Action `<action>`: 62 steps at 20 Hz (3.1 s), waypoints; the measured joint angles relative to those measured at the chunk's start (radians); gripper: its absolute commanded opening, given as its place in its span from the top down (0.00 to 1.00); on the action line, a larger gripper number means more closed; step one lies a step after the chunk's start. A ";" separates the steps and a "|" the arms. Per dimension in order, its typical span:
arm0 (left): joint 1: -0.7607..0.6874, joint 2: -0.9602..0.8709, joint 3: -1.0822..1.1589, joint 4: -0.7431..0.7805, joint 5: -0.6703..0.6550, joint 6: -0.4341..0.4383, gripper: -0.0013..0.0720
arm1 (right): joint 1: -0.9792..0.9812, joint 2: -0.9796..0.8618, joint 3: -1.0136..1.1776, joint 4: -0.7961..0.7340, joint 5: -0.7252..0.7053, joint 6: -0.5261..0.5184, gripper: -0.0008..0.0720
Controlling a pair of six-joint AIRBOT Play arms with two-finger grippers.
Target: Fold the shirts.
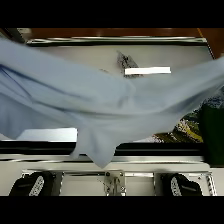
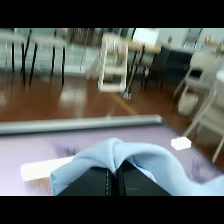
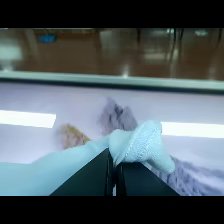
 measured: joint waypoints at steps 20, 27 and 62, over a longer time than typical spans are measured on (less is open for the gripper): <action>0.001 0.172 -0.892 0.142 0.092 -0.209 0.92 | 0.000 -0.262 -0.475 -0.074 0.085 0.259 0.90; -0.020 -0.092 -1.077 -0.031 0.404 -0.175 0.92 | 0.088 -0.668 -0.523 0.175 -0.323 0.241 0.83; -0.034 -0.190 -1.065 -0.096 0.169 0.061 0.92 | 0.703 -0.574 -1.027 0.273 -0.608 0.487 0.38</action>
